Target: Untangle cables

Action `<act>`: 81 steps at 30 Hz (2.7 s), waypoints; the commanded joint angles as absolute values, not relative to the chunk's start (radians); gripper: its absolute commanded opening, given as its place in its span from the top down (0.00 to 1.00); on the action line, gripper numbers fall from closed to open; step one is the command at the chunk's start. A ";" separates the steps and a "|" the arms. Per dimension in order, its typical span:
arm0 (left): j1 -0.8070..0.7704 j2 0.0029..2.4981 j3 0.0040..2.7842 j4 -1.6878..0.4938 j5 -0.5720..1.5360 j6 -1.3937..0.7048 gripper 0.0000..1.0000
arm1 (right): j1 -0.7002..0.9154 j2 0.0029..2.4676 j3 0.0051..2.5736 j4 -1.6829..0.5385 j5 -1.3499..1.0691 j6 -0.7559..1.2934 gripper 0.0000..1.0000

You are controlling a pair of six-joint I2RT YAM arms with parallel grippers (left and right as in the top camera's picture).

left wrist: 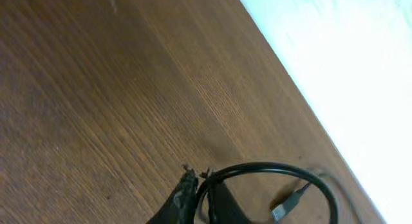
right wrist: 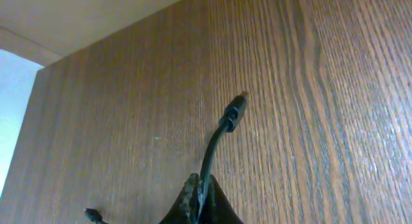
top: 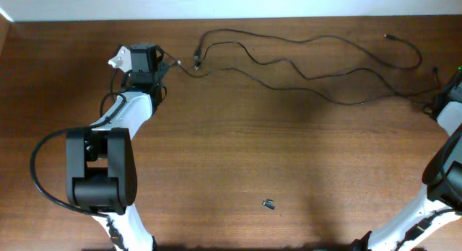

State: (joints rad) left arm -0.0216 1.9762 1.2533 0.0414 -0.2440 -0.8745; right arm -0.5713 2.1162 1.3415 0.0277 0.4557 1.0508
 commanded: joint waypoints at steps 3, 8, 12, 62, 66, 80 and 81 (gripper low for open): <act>-0.059 1.964 1.261 -0.039 -0.251 -0.510 0.89 | -0.627 2.136 1.345 0.025 0.494 0.971 0.96; -0.076 1.964 1.261 -0.049 -0.251 -0.454 0.83 | -0.637 2.135 1.345 0.015 0.448 0.949 0.96; -0.076 1.964 1.261 -0.051 -0.251 -0.454 0.78 | -0.637 2.136 1.345 0.014 0.448 0.949 0.92; -0.072 1.494 1.261 -0.451 -0.202 -0.133 0.01 | -0.301 1.416 1.345 -0.529 -0.075 0.321 0.01; -0.072 1.494 1.261 -0.451 -0.202 -0.133 0.01 | -0.301 1.416 1.345 -0.529 -0.075 0.321 0.01; -0.072 1.494 1.261 -0.451 -0.202 -0.133 0.01 | -0.301 1.416 1.345 -0.529 -0.075 0.321 0.01; -0.072 1.494 1.261 -0.451 -0.202 -0.133 0.01 | -0.301 1.416 1.345 -0.529 -0.075 0.321 0.01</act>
